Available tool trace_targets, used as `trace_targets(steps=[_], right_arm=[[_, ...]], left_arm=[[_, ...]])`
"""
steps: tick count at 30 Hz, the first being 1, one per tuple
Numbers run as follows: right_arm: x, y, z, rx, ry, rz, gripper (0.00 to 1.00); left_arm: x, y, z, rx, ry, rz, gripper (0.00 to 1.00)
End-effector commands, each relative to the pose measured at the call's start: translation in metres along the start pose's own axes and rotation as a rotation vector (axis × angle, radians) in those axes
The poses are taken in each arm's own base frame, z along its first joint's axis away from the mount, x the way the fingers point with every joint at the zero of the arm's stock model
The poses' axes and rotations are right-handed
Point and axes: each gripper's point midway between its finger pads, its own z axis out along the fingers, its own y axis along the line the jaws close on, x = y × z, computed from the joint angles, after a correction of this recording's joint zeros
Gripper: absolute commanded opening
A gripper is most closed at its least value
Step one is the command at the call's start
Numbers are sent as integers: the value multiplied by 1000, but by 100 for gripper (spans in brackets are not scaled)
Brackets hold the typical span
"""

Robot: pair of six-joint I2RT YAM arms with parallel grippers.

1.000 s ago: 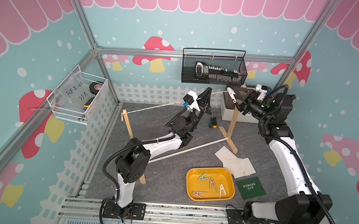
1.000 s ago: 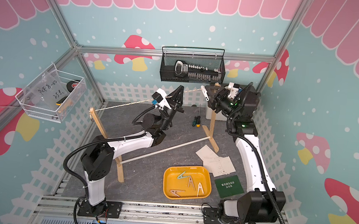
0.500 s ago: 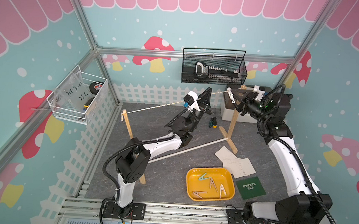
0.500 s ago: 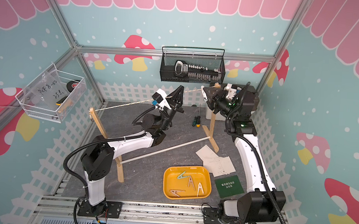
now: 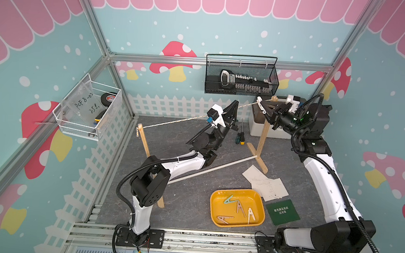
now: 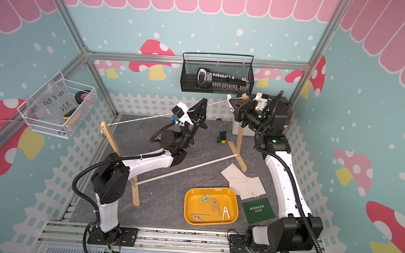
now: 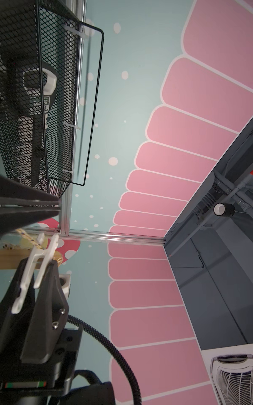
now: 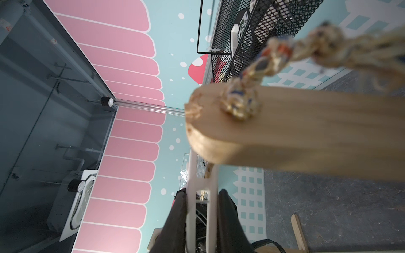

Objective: Remove the postcards from the strings
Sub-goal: Remove the clamp from the clothesline.

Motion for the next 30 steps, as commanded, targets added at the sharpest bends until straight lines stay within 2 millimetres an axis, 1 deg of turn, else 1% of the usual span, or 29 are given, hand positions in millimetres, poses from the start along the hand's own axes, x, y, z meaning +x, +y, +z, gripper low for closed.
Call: trace_targets(steps=[1,3,4,5,8,10,17,21,23,26,29,30], right_arm=[[5,26,-8,-49,-3,-50,16],[8,22,-11,-39,-2,-48,16],[10,17,-14,-29,-2,-42,16],[12,13,-15,-18,-2,-34,16],[15,1,-20,5,-2,-21,16],[18,-2,-22,16,5,-29,16],[31,-2,-30,67,63,-115,16],[41,-16,-34,108,98,-128,16],[48,-29,-39,144,116,-135,16],[62,-62,-52,244,146,-173,17],[83,-106,-73,393,213,-223,17],[92,-123,-82,453,242,-238,16]], left_arm=[[-16,8,-4,-31,-45,12,42],[-15,8,-6,-28,-41,14,63],[-15,8,-8,-25,-39,12,79],[-15,8,-10,-22,-37,9,99],[-15,4,-13,-3,-28,-2,100],[-15,2,-16,11,-19,-15,100],[-13,-4,-30,34,21,-45,100],[-9,-10,-43,53,65,-67,100],[-3,-13,-53,59,98,-91,100],[10,-21,-74,69,162,-120,100],[27,-34,-97,103,235,-134,100],[35,-38,-106,114,268,-136,100]])
